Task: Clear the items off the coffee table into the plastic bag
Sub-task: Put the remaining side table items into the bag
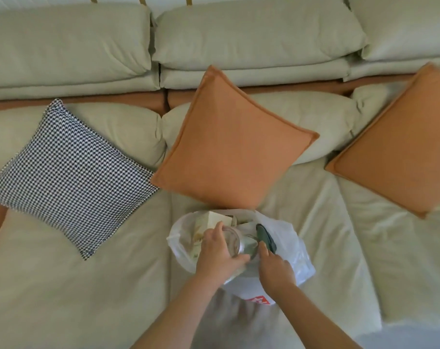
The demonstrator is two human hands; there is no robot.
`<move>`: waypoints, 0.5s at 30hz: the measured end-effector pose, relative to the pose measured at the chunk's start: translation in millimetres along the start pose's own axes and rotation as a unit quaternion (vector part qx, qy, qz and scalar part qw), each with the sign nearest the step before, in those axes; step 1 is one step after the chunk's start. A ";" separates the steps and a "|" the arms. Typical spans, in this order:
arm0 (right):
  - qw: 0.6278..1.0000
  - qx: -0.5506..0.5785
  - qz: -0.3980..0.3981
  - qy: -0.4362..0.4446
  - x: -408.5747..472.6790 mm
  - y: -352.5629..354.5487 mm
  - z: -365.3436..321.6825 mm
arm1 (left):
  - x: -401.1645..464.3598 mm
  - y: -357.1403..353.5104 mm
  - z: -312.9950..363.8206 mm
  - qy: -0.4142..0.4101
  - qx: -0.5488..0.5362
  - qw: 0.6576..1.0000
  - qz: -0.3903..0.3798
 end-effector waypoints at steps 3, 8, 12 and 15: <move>0.996 -0.090 -0.004 0.001 0.5 -3.3 -2.4 | 8.6 -0.3 -0.6 -0.012 0.020 0.999 -0.043; 0.996 -0.084 -0.015 0.017 -0.3 0.2 13.1 | 19.5 -2.7 2.4 -0.011 0.076 0.995 -0.068; 0.999 -0.041 0.031 0.012 -0.6 13.9 30.0 | 19.9 -14.5 9.4 -0.009 0.112 0.990 -0.083; 0.998 -0.014 0.059 -0.013 0.5 21.4 40.0 | 19.9 -25.4 13.6 -0.005 0.119 0.988 -0.099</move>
Point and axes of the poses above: each hand's wrist, its own x-axis towards the middle knuckle, its own y-axis out of the back of the hand, z = x × y, the point moved 9 cm from there along x, towards the middle knuckle, and after that the axes turned 15 degrees about -z, right-handed, at the moved point
